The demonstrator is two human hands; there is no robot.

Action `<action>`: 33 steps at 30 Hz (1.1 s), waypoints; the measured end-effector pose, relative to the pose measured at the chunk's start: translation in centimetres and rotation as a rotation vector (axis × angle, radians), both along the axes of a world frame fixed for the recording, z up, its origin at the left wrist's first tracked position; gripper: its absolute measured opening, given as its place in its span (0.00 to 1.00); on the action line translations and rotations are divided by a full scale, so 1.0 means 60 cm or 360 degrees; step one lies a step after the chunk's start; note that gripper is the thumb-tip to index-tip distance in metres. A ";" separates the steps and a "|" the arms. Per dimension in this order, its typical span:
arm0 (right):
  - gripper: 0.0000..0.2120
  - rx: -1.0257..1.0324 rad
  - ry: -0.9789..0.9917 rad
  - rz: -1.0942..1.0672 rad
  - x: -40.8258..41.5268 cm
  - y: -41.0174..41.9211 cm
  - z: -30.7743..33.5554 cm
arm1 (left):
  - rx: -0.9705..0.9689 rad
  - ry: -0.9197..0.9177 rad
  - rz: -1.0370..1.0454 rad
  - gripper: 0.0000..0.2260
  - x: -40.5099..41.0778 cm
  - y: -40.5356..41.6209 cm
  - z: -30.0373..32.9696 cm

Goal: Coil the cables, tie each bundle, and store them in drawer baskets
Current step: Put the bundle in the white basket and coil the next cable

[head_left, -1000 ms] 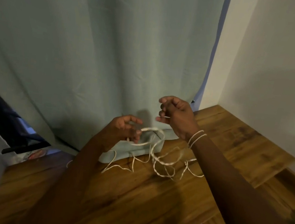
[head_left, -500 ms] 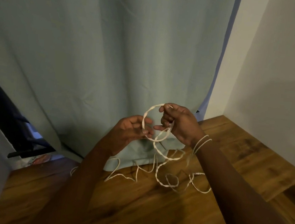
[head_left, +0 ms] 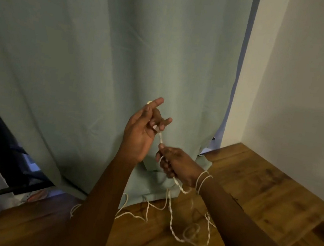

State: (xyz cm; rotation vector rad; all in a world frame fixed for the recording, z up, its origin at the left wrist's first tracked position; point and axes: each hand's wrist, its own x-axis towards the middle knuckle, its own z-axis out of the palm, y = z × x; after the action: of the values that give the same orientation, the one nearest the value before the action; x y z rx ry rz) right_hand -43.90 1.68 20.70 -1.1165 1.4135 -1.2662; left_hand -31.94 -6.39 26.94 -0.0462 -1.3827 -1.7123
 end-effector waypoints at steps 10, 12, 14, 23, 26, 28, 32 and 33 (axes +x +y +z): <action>0.12 -0.0293 0.1164 0.0178 -0.064 0.055 0.075 | -0.1118 -0.1267 0.0505 0.13 0.020 -0.066 -0.042; 0.10 -0.0531 0.1328 0.0035 -0.082 0.059 0.109 | -0.1308 -0.1411 0.0427 0.15 0.025 -0.055 -0.046; 0.08 -0.0653 0.1357 -0.0096 -0.098 0.060 0.137 | -0.1389 -0.1376 0.0439 0.18 0.024 -0.035 -0.047; 0.08 -0.0834 0.1222 -0.0481 -0.114 0.043 0.133 | -0.1074 -0.1067 0.0250 0.20 0.039 -0.026 -0.066; 0.09 -0.0796 0.0919 -0.0516 -0.108 0.027 0.115 | -0.0713 -0.0777 -0.0022 0.19 0.034 -0.005 -0.049; 0.10 -0.0633 0.0652 -0.0430 -0.089 0.018 0.095 | -0.0379 -0.0486 -0.0141 0.18 0.030 0.007 -0.027; 0.08 -0.0260 0.0507 0.0152 -0.017 0.011 0.039 | -0.0005 0.0009 -0.0253 0.14 0.026 0.000 0.012; 0.07 -0.0187 0.0490 0.0336 0.002 0.013 0.029 | -0.0002 0.0056 -0.0264 0.13 0.024 -0.004 0.016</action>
State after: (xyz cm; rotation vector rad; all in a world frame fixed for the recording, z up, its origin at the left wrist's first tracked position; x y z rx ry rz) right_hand -43.76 2.44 22.47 -1.5510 1.4103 -1.0698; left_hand -30.50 -6.65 27.91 -0.1959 -1.3863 -1.8378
